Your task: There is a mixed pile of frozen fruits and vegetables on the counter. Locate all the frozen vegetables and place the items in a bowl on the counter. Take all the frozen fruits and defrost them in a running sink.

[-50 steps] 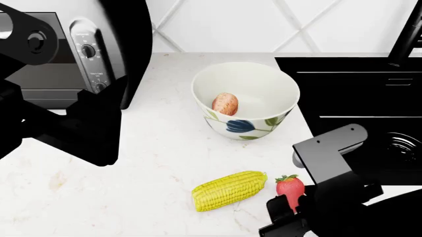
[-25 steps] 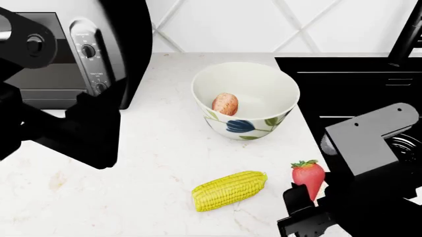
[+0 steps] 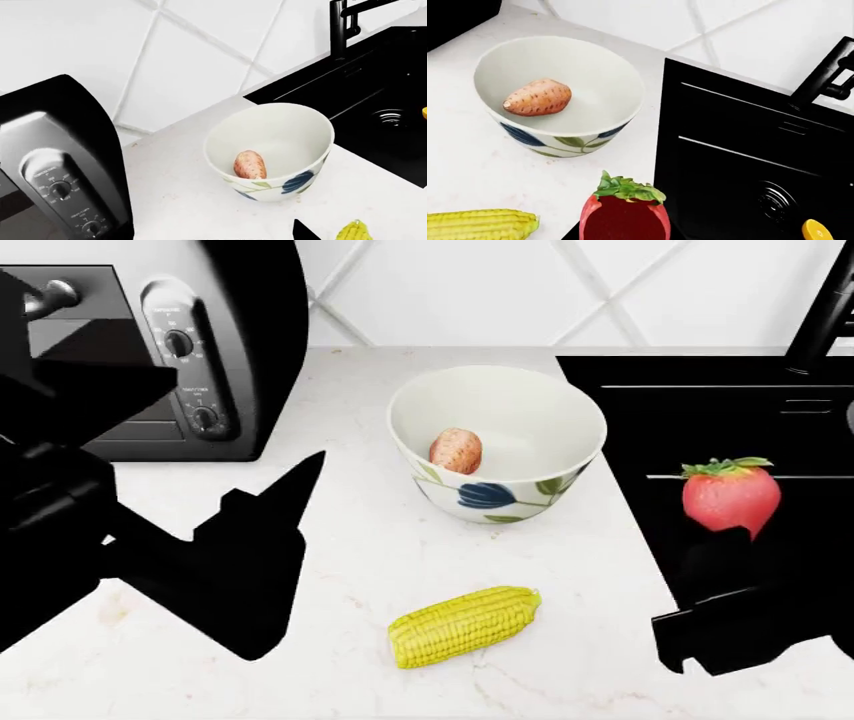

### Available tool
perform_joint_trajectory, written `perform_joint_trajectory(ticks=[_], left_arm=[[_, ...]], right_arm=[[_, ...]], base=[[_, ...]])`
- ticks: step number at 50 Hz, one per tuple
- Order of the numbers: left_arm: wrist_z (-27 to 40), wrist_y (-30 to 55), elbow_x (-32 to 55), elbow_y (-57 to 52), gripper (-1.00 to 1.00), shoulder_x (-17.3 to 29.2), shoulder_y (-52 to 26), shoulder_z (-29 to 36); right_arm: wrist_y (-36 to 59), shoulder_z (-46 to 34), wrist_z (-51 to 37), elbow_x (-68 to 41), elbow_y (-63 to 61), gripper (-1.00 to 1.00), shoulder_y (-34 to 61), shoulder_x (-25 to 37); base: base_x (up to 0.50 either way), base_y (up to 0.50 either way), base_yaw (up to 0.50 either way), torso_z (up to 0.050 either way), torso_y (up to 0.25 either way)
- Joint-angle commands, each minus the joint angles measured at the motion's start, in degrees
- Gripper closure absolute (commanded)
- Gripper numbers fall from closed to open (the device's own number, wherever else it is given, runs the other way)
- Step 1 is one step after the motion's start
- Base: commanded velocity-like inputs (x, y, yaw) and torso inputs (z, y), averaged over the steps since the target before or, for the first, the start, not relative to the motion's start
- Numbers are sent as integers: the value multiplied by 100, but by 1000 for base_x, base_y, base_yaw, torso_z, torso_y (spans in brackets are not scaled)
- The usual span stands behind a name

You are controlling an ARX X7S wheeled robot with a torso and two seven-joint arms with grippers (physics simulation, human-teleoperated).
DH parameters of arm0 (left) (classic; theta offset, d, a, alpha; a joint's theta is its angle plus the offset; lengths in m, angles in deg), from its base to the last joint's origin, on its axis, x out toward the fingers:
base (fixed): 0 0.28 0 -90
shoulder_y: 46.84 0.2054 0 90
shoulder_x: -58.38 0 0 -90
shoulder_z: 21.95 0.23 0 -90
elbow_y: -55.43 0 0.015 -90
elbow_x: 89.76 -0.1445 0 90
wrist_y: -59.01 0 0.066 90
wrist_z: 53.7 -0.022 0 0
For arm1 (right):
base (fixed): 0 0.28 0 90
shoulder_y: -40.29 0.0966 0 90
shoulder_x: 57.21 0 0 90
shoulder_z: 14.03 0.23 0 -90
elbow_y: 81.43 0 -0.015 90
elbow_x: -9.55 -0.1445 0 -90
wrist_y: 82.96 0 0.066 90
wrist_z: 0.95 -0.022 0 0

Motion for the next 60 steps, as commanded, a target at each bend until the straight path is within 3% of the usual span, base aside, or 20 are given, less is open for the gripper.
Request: perform_joint_trajectory(ticks=[1,16,35,60], left_arm=[[-205,-192,-154,40,-100,-406,322,120],[-742,-437,-855,479,-100,-926,1158,331],[-958,-190,-649,519,-100,-1438,1326,720],[-1431,27,-1568,977,-100,-1955,2043,1142]], right_arm=[[337,304,-209,-348,172,100,467,156],[332,351,-102,-130,90,100,247,247],[309,303,-27,108,94,100,-21,302],[339,340,75,252,68,100,-189,383]], base=[[0,0,0,0,0],[0,0,0,0,0],[0,0,0,0,0],[0,0,0,0,0]])
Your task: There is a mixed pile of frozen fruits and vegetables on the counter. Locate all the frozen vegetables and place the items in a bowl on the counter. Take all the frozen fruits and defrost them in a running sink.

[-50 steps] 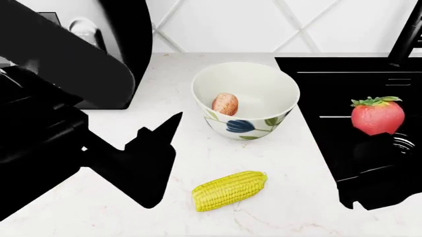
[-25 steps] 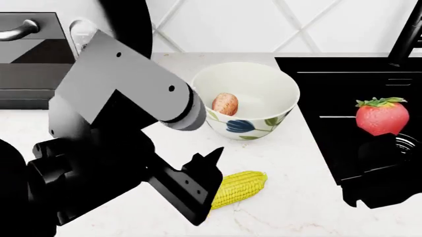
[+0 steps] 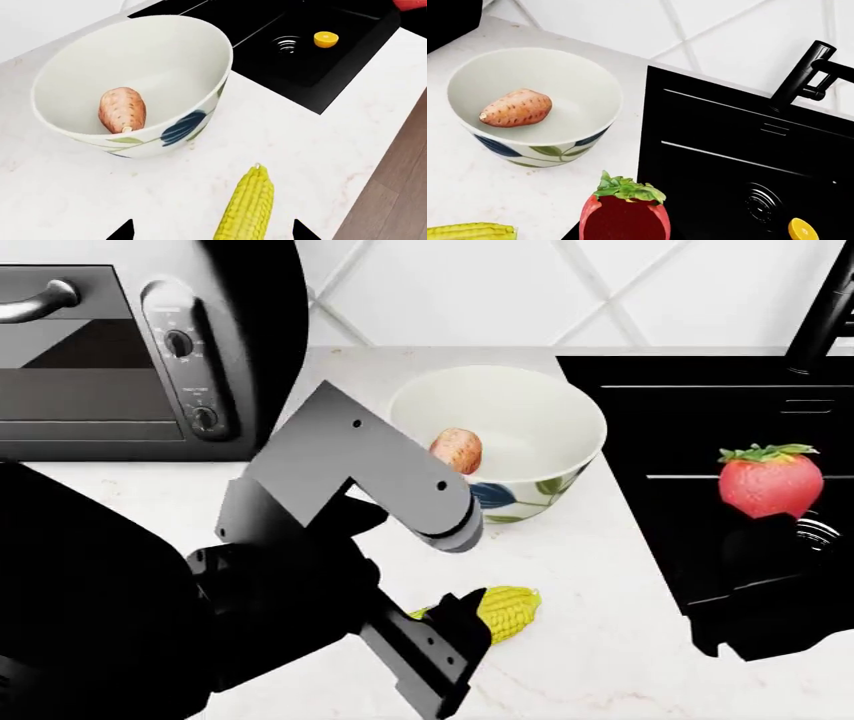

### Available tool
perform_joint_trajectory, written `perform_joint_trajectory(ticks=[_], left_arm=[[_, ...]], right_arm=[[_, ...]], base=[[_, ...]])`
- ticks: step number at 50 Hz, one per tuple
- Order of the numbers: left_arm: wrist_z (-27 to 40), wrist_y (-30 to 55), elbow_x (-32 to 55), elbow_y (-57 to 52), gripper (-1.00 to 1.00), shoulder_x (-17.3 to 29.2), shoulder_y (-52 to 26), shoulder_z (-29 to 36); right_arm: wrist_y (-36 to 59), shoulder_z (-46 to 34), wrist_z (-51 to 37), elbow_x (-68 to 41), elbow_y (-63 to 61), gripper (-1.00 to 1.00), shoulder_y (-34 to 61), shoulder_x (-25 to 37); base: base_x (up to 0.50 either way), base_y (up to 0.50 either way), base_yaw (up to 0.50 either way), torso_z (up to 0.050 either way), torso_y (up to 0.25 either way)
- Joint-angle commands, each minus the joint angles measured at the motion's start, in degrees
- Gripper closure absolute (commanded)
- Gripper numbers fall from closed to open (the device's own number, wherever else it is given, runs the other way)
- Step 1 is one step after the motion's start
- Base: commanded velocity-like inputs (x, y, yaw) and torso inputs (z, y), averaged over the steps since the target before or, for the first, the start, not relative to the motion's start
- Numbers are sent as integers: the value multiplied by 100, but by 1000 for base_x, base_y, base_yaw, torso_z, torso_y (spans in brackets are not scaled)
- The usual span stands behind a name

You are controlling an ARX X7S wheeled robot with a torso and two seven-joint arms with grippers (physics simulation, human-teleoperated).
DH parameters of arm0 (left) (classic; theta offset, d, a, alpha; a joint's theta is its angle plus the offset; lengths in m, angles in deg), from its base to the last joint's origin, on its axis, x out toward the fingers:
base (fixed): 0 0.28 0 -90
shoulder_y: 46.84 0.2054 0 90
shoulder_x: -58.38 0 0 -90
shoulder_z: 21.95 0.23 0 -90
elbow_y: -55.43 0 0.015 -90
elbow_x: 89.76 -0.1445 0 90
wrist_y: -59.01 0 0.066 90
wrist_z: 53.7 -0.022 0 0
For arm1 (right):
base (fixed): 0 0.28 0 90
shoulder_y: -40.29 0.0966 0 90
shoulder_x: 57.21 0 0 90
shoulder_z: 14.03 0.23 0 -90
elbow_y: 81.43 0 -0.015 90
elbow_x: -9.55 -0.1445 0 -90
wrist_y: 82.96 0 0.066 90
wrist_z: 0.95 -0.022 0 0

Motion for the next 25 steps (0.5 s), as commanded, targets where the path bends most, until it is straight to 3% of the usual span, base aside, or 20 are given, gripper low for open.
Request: perform_joint_trajectory(ticks=[1,25], left_arm=[[-213,64,-385,137,-100,-190,341,166],[-677,183,-1173,518,-100,-459,898,436]], right_arm=[[55,30,61,90,-14,100,-66,27],[0,68,206,274,-54,100,-257,95]], base=[[0,0,0,0,0],[0,0,0,0,0]])
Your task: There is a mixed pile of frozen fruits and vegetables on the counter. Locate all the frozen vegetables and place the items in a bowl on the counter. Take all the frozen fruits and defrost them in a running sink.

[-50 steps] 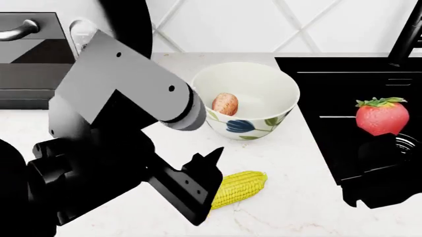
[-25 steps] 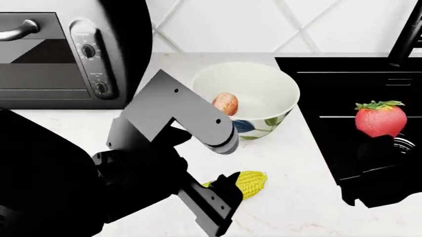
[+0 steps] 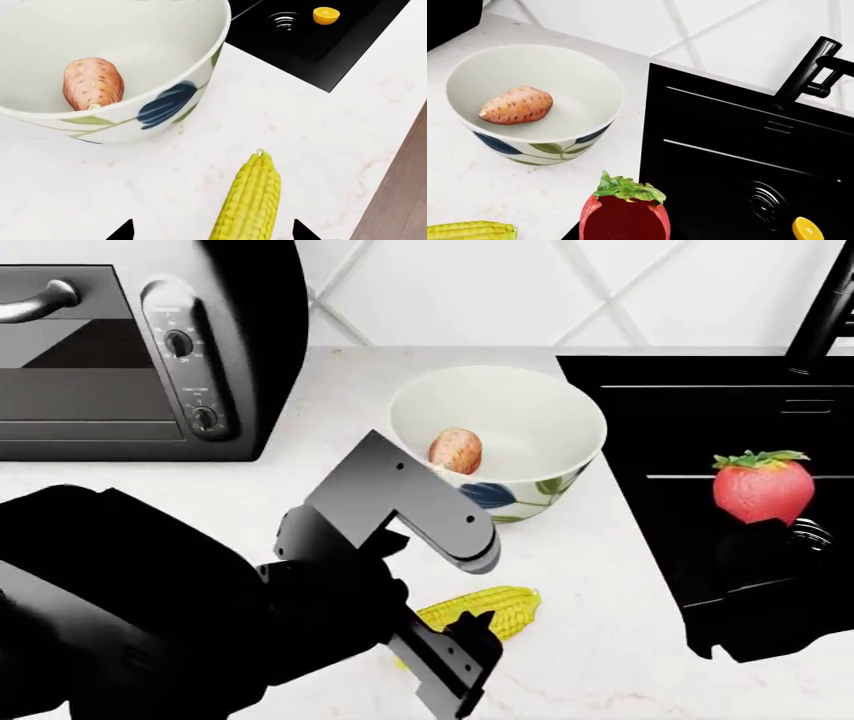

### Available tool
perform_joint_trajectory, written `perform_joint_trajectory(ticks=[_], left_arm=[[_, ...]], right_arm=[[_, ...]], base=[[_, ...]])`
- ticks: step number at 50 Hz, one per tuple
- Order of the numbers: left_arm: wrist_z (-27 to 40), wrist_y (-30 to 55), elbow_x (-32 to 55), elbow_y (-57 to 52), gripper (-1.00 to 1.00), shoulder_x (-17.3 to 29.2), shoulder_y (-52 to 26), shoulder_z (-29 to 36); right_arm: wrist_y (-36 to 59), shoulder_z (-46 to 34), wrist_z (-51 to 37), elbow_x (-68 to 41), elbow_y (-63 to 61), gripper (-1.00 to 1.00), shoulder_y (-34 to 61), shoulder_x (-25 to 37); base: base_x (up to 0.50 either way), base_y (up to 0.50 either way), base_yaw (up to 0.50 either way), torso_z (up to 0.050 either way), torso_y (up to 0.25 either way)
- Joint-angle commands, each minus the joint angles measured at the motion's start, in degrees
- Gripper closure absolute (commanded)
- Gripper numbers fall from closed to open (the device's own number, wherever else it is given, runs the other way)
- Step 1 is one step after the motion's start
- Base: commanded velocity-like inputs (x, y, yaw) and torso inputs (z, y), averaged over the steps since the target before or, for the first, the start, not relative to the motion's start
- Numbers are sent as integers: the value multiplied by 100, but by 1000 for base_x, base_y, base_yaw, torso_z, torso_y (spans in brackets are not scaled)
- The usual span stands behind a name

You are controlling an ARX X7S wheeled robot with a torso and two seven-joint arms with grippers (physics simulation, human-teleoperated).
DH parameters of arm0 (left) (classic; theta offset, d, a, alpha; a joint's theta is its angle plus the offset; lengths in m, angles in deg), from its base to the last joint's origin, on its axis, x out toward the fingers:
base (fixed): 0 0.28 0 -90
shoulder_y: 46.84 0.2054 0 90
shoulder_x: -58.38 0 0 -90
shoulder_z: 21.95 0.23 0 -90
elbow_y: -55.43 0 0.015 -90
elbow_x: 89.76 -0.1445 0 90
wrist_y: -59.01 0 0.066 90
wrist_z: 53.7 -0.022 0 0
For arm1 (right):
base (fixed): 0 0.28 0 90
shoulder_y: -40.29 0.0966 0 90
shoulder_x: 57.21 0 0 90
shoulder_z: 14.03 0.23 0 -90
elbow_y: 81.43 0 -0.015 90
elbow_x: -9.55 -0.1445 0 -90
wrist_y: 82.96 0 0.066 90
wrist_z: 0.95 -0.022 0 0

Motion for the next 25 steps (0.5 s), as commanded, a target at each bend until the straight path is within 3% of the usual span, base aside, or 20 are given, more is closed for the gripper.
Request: perform_joint_trajectory(ticks=[1,25], left_arm=[[-191,65,-290,139,-100,-125,242,143],[-365,115,-552,279,-100,-253,526,349]], right_arm=[[39,40,76,98,-6,100,-60,33],[15,79,113,186,-19,100,-175,45]], base=[[0,0,0,0,0],[0,0,0,0,0]])
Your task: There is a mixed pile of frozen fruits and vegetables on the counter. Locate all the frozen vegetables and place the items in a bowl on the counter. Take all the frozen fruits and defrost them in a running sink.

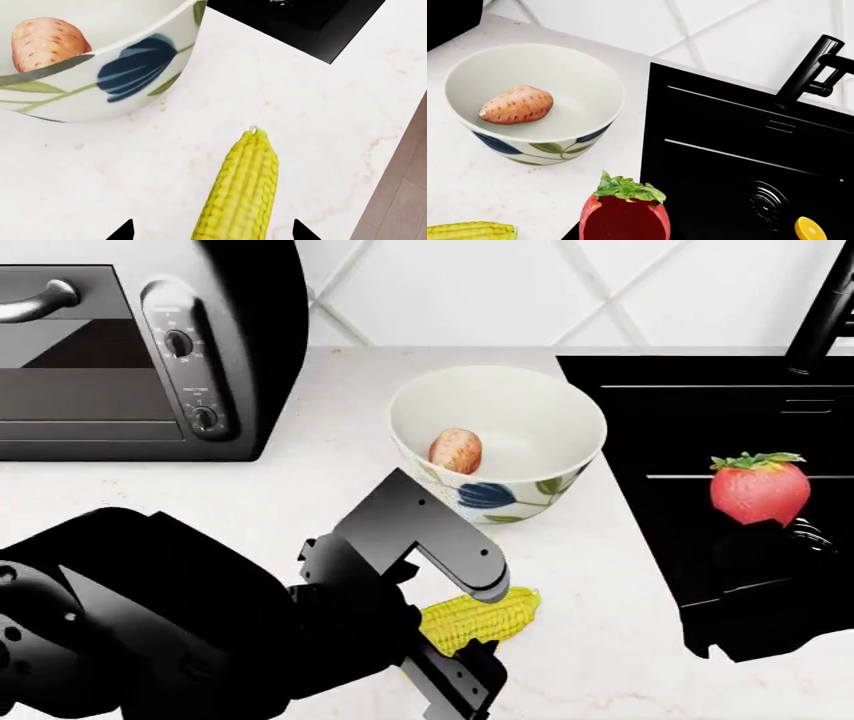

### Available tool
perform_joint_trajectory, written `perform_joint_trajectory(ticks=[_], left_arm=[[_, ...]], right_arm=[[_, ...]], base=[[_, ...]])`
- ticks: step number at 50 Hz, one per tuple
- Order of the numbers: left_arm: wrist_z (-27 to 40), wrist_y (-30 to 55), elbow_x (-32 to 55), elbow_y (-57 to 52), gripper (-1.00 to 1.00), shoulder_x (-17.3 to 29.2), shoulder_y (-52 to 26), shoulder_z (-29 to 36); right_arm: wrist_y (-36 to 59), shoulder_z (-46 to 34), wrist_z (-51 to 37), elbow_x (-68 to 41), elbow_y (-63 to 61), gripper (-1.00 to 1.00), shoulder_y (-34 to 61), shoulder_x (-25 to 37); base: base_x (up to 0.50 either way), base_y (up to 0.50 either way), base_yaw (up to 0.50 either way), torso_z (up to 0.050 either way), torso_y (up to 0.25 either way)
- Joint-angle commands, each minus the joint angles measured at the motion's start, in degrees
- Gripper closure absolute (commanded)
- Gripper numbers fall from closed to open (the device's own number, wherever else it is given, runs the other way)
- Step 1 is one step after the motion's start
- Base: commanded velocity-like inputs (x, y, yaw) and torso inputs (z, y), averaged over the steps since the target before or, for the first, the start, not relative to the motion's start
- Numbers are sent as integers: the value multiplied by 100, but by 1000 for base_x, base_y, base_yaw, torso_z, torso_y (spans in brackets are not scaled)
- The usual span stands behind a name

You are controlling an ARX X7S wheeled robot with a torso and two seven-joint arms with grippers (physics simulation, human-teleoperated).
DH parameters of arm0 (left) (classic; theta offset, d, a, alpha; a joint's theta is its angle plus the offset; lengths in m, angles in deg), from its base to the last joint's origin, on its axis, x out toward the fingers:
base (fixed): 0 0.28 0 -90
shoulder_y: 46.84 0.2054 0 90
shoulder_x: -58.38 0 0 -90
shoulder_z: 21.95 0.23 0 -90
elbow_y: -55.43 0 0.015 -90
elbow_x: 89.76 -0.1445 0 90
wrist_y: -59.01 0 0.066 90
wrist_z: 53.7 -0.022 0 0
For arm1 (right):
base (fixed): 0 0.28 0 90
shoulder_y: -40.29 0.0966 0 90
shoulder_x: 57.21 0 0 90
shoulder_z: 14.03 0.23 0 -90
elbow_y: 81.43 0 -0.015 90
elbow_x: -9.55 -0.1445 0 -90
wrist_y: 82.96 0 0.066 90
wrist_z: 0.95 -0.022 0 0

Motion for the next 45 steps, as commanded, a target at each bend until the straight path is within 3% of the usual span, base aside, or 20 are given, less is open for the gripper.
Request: perform_joint_trajectory(ticks=[1,34,35,45], left_arm=[[-75,25,-163,90,-100,-64,140,105],[-17,141,-203,324,-100,-224,240,406],[-23,138,-208,321,100,-221,243,404],[-17,109,-257,335,100,-193,261,403]], right_arm=[[38,32,41,83,-2,100,-48,13],[43,55,83,235,5,100,-206,-17],[48,59,83,232,8,100,-204,-19],[64,69,81,254,-1,100,-236,-6]], base=[[0,0,0,0,0],[0,0,0,0,0],[0,0,0,0,0],[0,0,0,0,0]])
